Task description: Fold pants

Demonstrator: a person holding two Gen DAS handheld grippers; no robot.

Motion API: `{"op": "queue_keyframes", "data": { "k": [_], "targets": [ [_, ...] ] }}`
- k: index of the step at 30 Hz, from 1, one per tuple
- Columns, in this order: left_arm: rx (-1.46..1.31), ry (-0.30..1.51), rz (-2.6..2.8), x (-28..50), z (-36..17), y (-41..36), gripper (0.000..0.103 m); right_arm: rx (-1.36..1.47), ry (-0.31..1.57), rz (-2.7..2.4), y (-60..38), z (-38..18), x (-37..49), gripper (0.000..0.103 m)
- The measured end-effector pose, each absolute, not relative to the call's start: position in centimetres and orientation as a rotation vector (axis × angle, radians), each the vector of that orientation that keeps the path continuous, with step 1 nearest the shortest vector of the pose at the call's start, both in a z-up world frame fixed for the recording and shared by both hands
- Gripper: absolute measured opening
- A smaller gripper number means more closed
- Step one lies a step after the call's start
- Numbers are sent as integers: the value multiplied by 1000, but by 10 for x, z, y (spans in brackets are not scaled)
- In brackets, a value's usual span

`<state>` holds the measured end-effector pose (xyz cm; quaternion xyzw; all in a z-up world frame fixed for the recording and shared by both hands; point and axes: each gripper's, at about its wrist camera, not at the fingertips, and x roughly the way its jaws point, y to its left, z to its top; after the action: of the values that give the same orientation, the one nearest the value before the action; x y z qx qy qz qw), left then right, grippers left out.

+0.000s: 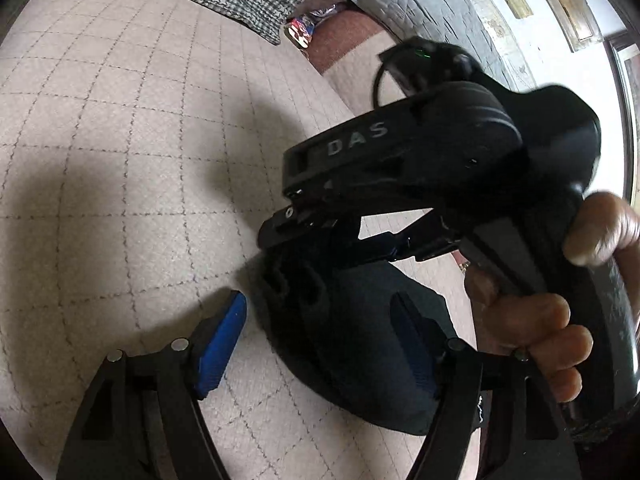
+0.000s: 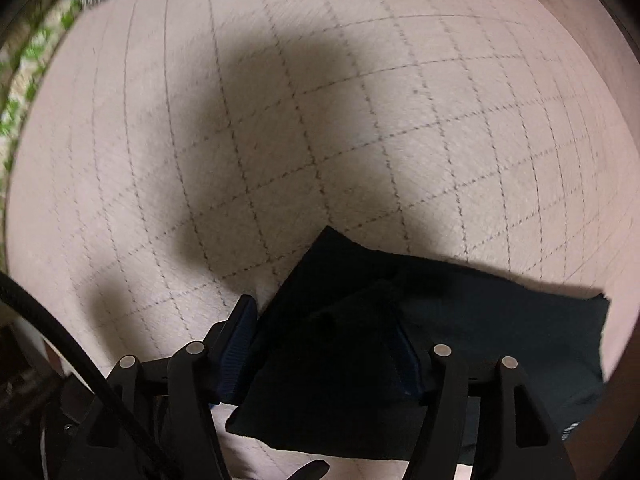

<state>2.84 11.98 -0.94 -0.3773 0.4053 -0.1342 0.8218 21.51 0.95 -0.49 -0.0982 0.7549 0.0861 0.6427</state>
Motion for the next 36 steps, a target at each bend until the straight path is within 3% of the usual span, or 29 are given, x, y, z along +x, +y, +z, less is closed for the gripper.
{"op": "queue_keyframes", "data": {
  "k": [5, 6, 7, 8, 9, 11, 13, 22, 36],
  "targets": [
    [-706, 845, -239, 23, -7, 105, 73, -310, 1737, 157, 26, -13, 216, 68],
    [-682, 852, -242, 23, -6, 101, 69, -328, 1727, 149, 34, -16, 216, 67],
    [-667, 863, -256, 23, -6, 98, 36, -356, 1707, 143, 38, -15, 212, 64],
    [-693, 909, -303, 28, -11, 96, 20, -382, 1691, 146, 46, -16, 209, 57],
    [-741, 960, -333, 31, -20, 96, 18, -417, 1670, 145, 50, -15, 205, 51],
    [-822, 955, -353, 30, -25, 104, 17, -457, 1640, 125, 50, -12, 199, 26],
    [-829, 950, -380, 28, -21, 104, 17, -436, 1612, 139, 43, -4, 193, 22],
    [-869, 960, -507, 14, -3, 75, 17, -204, 1494, 215, -26, 40, 150, 21],
    [-561, 1043, -570, 25, 15, -43, 19, 47, 1391, 133, -171, 45, 119, 21]
  ]
}}
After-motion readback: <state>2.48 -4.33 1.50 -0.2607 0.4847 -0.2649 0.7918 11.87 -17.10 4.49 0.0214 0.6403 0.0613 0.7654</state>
